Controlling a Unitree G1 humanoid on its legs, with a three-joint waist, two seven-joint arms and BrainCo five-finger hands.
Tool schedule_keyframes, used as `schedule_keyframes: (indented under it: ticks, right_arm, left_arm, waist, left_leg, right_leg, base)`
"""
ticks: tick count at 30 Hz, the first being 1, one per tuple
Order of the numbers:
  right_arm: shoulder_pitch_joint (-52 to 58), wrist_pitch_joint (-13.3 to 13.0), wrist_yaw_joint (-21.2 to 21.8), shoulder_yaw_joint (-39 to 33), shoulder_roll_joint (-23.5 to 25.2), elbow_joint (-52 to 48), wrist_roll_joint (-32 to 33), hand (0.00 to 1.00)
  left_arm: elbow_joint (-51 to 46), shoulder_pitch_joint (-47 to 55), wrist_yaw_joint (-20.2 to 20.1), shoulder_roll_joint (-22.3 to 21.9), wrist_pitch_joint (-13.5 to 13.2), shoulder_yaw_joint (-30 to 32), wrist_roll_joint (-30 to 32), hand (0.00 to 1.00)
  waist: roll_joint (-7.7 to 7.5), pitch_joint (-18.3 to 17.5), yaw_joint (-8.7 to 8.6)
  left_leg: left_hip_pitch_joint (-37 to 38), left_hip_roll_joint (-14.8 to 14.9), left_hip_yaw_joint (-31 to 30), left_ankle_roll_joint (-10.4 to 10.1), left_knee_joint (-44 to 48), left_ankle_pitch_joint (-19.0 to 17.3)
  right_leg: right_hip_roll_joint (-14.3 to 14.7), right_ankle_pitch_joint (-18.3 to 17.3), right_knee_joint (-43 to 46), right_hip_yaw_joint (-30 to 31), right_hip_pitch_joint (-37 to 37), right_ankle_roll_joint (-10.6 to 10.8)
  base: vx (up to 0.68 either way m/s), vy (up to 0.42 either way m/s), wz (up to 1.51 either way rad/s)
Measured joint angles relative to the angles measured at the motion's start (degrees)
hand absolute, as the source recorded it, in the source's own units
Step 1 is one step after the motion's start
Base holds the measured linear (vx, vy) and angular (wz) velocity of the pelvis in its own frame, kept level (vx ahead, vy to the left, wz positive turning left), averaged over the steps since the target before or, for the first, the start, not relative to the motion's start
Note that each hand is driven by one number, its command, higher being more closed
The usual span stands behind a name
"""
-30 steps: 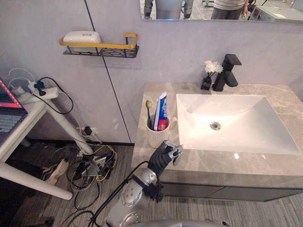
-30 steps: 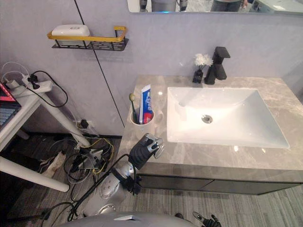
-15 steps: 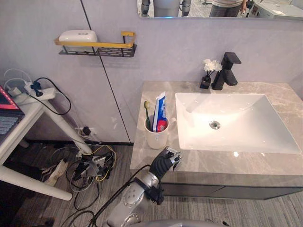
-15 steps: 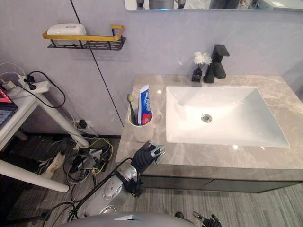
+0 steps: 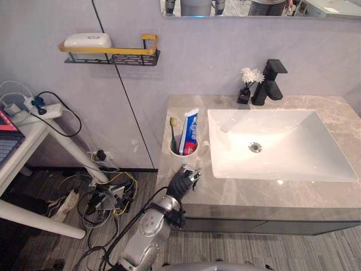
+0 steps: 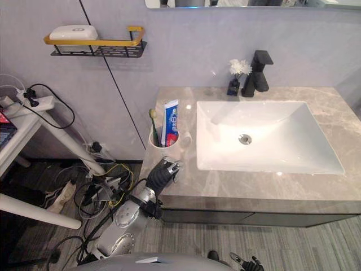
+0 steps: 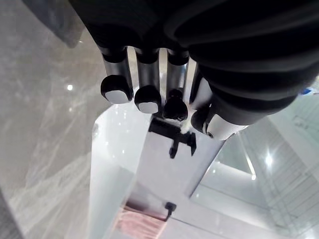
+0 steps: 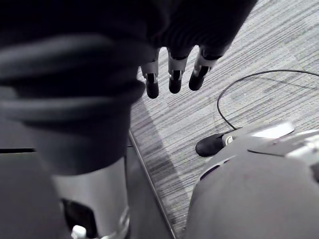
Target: Organize washtable
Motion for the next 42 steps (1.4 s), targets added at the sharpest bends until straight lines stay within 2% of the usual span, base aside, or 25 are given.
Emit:
schedule_keyframes:
  ticks: [11, 16, 23, 27, 42]
  right_arm:
    - [0.0, 0.0, 0.2, -0.4, 0.1, 0.0, 0.0, 0.0]
    - [0.0, 0.1, 0.5, -0.6, 0.1, 0.0, 0.0, 0.0]
    - [-0.1, 0.1, 1.1, -0.7, 0.1, 0.0, 0.0, 0.0]
    - [-0.2, 0.1, 1.3, -0.8, 0.1, -0.1, 0.0, 0.0]
    - [-0.1, 0.1, 1.4, -2.2, 0.6, -0.1, -0.1, 0.0]
  left_arm:
    - [0.0, 0.0, 0.0, 0.0, 0.0, 1.9, 0.1, 1.0]
    - [0.0, -0.3, 0.0, 0.0, 0.0, 1.7, 2.3, 1.0]
    - [3.0, -4.7, 1.3, 0.2, 0.0, 1.8, 4.0, 1.0]
    - [3.0, -5.4, 1.6, 0.1, 0.0, 1.7, 4.5, 1.0]
    - [3.0, -7.4, 1.6, 0.0, 0.0, 1.3, 4.4, 1.0]
  waist:
    - [-0.03, 0.1, -0.03]
    - [-0.03, 0.1, -0.11]
    - [-0.05, 0.2, -0.19]
    - [-0.05, 0.3, -1.52]
    - [-0.06, 0.3, -1.41]
  left_leg:
    - [-0.1, 0.0, 0.2, 0.0, -0.1, 0.0]
    - [-0.4, 0.0, 0.6, 0.0, -0.5, 0.0]
    - [-0.5, 0.0, 2.0, 0.0, -1.0, 0.0]
    - [-0.5, 0.0, 2.2, 0.0, -1.3, 0.0]
    - [-0.2, 0.0, 3.0, 0.1, -1.2, -0.1]
  right_leg:
    - [0.0, 0.1, -0.2, 0.4, -0.4, 0.0]
    - [0.0, 0.1, -0.2, 0.7, -1.0, 0.0]
    - [0.1, 0.3, -0.2, 2.0, -2.1, 0.1]
    - [0.1, 0.3, -0.2, 2.2, -2.4, 0.1]
    - [0.2, 0.7, -0.2, 3.0, -2.4, 0.1]
  base:
    - [0.0, 0.002, -0.02]
    - [0.01, 0.0, -0.02]
    - [0.01, 0.003, -0.08]
    - [0.01, 0.001, -0.05]
    - [0.0, 0.0, -0.03]
